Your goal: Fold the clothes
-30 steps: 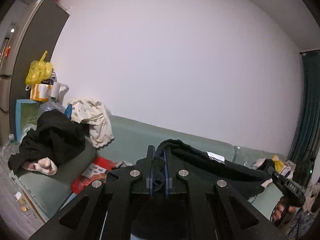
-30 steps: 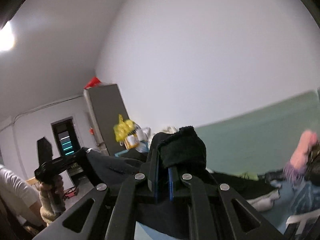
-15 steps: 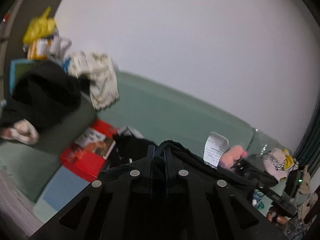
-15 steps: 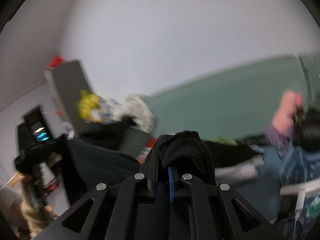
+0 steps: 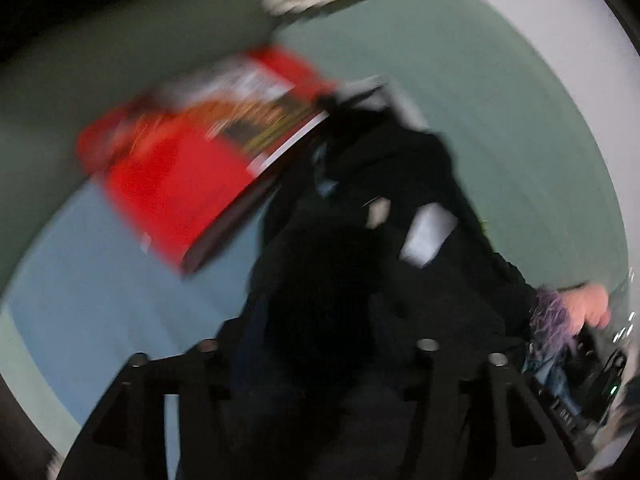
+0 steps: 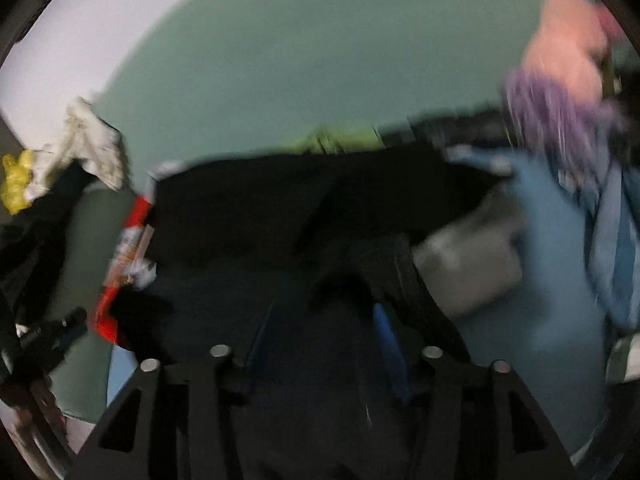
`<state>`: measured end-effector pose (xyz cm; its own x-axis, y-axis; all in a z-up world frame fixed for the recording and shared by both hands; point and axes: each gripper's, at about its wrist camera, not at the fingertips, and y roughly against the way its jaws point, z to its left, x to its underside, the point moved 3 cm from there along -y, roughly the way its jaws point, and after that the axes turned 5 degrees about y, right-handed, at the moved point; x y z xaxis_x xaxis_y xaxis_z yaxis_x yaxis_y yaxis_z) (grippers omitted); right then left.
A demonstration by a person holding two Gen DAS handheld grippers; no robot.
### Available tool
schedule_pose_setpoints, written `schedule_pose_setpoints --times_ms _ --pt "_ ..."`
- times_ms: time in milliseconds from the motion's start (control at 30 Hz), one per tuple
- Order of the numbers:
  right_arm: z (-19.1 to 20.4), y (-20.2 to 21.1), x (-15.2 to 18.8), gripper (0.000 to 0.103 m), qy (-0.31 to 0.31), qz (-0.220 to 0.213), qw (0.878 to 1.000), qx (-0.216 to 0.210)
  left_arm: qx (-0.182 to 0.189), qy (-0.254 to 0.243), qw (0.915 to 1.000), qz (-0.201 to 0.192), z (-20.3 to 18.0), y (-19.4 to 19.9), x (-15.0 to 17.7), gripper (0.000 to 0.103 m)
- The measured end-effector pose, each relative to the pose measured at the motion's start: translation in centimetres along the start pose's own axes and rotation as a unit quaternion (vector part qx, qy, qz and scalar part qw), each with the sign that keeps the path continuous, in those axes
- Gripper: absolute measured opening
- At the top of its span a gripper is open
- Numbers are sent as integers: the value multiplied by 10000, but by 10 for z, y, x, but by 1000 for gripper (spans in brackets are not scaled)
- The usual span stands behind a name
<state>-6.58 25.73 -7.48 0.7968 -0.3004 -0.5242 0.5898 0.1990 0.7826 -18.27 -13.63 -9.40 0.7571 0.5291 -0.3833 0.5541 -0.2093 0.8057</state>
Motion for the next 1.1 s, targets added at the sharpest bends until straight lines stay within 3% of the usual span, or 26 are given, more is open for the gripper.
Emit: schedule_pose_setpoints --times_ms 100,233,367,567,667,767,833,933,967,1000,1100 --pt "-16 9 21 61 98 127 9999 52 -197 371 9989 187 43 1 18 60" --pt "-44 35 59 63 46 482 9988 46 -583 -210 9948 805 74 9 64 60" --pt "-77 73 113 68 -37 756 9967 277 -1001 -503 9804 1620 102 10 123 60" --pt "-82 96 178 68 76 989 9951 -38 -687 -891 9746 1937 79 21 178 60" --pt "-82 89 185 68 -43 908 9957 -165 -307 -1131 9721 2030 53 25 204 60" --pt "-92 80 173 68 -433 530 9973 -265 34 -1265 9654 2282 35 23 230 60" --pt "-101 70 160 69 -678 344 9968 -254 26 -1398 9626 2320 27 22 241 60" --pt "-105 46 143 70 -806 406 9951 -406 -27 -1466 9610 2347 19 18 253 60" --pt "-108 36 141 64 -917 474 9933 -517 26 -1390 9612 2381 18 16 254 60" --pt "-112 27 139 44 -1059 556 9908 -632 80 -1312 9614 2416 17 13 255 60" --pt "-120 10 134 15 -1243 776 9860 -801 25 -1042 9648 2414 26 9 255 60"
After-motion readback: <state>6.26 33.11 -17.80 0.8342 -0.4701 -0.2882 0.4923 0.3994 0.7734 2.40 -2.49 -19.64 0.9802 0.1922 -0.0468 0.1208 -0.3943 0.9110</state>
